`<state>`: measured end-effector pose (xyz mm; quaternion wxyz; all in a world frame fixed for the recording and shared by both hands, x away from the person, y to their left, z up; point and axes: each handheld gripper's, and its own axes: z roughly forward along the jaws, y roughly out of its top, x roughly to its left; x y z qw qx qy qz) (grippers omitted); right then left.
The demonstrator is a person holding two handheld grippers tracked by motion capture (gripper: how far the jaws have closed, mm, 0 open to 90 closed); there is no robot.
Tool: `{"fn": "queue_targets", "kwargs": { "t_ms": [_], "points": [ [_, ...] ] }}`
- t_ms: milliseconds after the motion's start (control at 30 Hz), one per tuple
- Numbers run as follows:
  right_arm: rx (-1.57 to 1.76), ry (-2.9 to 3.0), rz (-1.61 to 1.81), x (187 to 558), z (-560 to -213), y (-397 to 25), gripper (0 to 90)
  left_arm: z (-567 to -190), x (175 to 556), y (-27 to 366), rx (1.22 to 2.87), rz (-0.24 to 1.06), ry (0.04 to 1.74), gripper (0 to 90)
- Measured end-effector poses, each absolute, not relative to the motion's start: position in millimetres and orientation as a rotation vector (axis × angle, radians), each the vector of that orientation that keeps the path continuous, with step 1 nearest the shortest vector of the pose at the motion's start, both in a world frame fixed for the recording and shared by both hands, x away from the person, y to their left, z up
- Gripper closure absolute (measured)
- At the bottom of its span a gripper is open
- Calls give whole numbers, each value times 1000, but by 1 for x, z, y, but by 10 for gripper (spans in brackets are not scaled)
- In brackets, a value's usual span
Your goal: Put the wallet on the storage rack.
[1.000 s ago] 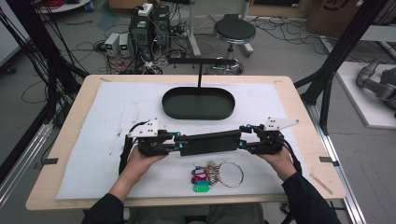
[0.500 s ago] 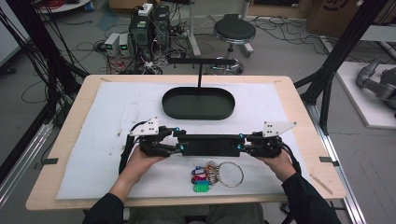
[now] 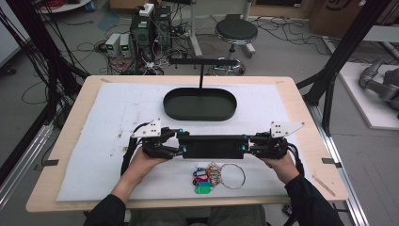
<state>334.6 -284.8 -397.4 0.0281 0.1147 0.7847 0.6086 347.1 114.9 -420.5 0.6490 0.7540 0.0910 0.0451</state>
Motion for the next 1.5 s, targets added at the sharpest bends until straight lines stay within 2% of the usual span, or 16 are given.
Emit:
{"fn": "queue_targets", "kwargs": {
  "t_ms": [133,233,367,433,500,567,667,867,1233,1500],
  "points": [
    [367,2416,1876,335,-397,-285,769,-419,344,115,1711,100,161,685],
    [375,2410,1873,335,-397,-286,763,-417,343,114,1707,105,157,731],
    [419,2363,1805,334,-396,-287,689,-413,342,113,1711,129,157,741],
    [472,2332,1769,334,-395,-289,573,-410,341,112,1713,139,154,742],
    [521,2318,1755,336,-394,-293,531,-407,341,114,1705,160,164,742],
    [571,2282,1722,337,-391,-297,435,-401,343,119,1685,182,181,743],
    [640,2240,1647,338,-389,-303,369,-395,344,125,1685,218,199,742],
    [753,2186,1523,341,-390,-315,310,-384,352,130,1704,279,246,742],
    [908,2081,1501,346,-390,-340,222,-374,375,128,1701,335,295,742],
    [943,2045,1500,348,-390,-350,213,-370,398,126,1691,380,343,742]
  ]
}}
